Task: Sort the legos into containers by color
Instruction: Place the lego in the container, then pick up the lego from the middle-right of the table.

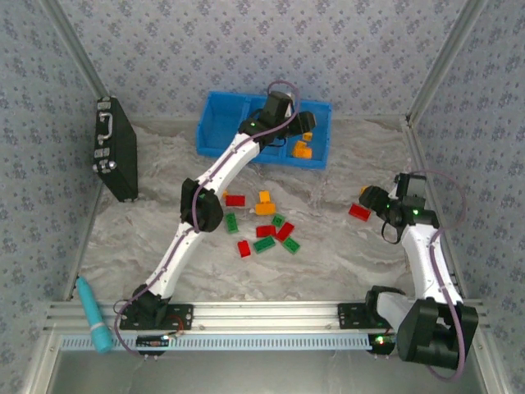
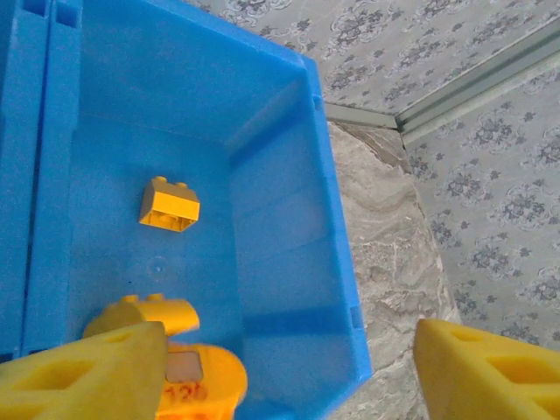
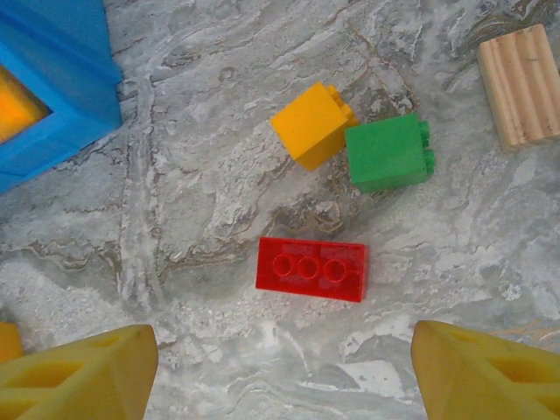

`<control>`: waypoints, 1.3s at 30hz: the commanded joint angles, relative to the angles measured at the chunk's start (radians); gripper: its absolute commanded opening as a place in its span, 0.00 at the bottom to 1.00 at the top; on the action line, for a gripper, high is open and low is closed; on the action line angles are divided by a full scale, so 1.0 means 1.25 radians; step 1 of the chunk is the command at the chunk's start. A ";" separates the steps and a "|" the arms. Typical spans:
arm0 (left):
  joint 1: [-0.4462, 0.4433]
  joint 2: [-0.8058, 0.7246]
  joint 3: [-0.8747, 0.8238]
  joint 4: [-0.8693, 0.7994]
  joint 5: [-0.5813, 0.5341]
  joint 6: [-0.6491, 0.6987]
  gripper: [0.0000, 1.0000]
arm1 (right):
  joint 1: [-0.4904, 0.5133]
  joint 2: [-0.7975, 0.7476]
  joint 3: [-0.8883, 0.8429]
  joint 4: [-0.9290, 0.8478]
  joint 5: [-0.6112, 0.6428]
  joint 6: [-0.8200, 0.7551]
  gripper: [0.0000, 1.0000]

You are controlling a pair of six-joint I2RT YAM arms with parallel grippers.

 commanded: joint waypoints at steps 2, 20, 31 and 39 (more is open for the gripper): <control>0.020 -0.046 0.014 -0.005 0.037 0.025 0.77 | -0.014 0.072 0.061 0.052 -0.034 -0.023 0.78; 0.057 -0.635 -0.450 -0.238 -0.132 0.561 0.82 | 0.001 0.483 0.324 -0.042 0.053 -0.212 0.80; 0.153 -1.041 -0.922 -0.186 -0.161 0.607 0.87 | 0.016 0.609 0.393 -0.048 0.047 -0.265 0.82; 0.221 -1.116 -0.972 -0.279 -0.165 0.627 0.87 | 0.048 0.666 0.419 -0.072 0.114 -0.284 0.78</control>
